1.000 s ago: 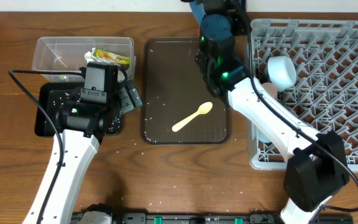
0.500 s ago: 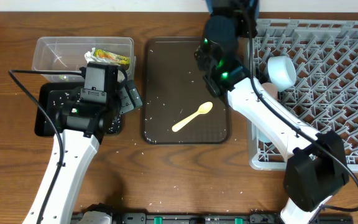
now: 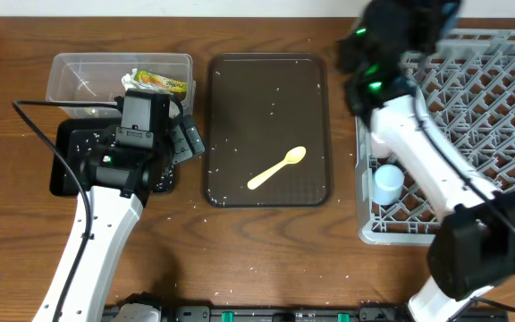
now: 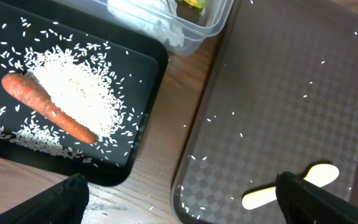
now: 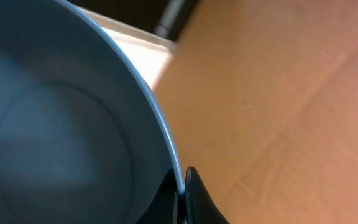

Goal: Sort waste into correct bins and load items into the dishwasher rack
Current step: 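Lift the blue bowl with the right gripper and carry it to the rack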

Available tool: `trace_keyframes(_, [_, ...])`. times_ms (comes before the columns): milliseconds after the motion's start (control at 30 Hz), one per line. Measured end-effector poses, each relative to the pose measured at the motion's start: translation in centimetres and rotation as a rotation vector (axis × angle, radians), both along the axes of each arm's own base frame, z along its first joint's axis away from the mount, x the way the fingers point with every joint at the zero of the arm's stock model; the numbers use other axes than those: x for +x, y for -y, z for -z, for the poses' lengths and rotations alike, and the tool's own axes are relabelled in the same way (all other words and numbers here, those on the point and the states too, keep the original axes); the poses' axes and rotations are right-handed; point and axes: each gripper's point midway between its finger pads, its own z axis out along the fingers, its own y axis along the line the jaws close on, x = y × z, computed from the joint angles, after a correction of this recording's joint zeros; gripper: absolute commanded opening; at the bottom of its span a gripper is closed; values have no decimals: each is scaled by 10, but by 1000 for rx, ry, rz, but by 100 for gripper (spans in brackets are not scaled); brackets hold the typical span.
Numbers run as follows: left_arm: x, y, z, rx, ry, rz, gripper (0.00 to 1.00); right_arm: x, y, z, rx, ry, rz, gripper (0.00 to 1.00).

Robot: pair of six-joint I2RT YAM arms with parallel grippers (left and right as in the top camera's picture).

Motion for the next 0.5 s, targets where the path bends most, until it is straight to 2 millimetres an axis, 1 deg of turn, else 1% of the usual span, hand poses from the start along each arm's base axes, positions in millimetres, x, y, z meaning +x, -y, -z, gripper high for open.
trace_keyframes(100, [0,0,0,0,0,0,98,-3,38,0,-9,-29,74,1])
trace_keyframes(167, [0,0,0,0,0,0,98,-1,61,5,-27,-82,95,1])
trace_keyframes(367, [0,0,0,0,1,0,98,14,114,33,-43,-241,49,1])
trace_keyframes(500, [0,0,0,0,0,0,98,15,152,44,-18,-275,43,1])
